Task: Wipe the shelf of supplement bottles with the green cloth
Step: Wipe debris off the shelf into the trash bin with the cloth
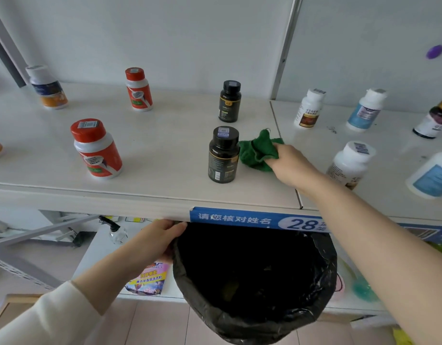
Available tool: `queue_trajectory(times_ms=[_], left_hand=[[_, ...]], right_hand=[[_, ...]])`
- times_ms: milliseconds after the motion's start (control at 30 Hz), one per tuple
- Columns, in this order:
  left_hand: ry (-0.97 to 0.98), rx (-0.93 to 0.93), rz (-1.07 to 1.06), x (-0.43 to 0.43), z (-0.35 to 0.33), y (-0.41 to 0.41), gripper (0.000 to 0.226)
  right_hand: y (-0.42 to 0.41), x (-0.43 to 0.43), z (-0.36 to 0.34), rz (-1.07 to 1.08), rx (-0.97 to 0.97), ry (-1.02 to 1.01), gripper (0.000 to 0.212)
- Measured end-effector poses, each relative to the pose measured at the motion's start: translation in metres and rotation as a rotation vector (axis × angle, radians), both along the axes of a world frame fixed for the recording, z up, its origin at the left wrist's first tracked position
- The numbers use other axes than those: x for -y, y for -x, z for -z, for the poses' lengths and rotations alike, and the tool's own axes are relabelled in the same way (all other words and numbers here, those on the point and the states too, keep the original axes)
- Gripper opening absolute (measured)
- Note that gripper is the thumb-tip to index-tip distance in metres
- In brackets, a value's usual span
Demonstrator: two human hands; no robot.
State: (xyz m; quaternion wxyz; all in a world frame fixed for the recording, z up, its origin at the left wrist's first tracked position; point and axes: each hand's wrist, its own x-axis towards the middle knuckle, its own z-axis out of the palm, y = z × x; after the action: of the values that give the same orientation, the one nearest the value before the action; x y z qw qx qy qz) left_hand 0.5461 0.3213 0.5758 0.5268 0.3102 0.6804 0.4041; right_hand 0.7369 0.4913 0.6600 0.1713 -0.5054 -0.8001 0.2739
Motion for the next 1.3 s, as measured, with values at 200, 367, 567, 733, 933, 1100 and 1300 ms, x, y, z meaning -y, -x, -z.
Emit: queue_trajectory(times_ms=[200,367,567,733,933,1100,1300], left_hand=[[0.001,0.005,0.003,0.001,-0.002,-0.001,0.019],[0.004,-0.013,0.002,0.001,-0.003,-0.003,0.018],[0.007,-0.025,-0.024,0.000,-0.005,-0.006,0.017],[0.006,-0.001,-0.032,0.001,-0.007,-0.010,0.016],[0.020,-0.023,-0.024,0.003,-0.006,-0.011,0.018],[0.035,-0.027,0.013,0.008,-0.001,-0.025,0.026],[0.036,-0.061,0.041,0.009,-0.002,-0.060,0.031]], right_hand=[[0.008,-0.025,-0.031,0.267,-0.235,-0.060,0.028],[0.028,-0.030,-0.018,0.137,-0.035,-0.012,0.032],[0.013,-0.006,-0.005,-0.007,0.013,0.000,0.026],[-0.009,0.026,-0.002,-0.056,0.051,-0.051,0.025],[-0.032,0.078,0.000,-0.090,0.016,-0.087,0.017],[-0.057,0.125,0.012,-0.220,0.046,-0.056,0.028],[-0.089,0.121,0.014,-0.089,-0.037,0.119,0.019]])
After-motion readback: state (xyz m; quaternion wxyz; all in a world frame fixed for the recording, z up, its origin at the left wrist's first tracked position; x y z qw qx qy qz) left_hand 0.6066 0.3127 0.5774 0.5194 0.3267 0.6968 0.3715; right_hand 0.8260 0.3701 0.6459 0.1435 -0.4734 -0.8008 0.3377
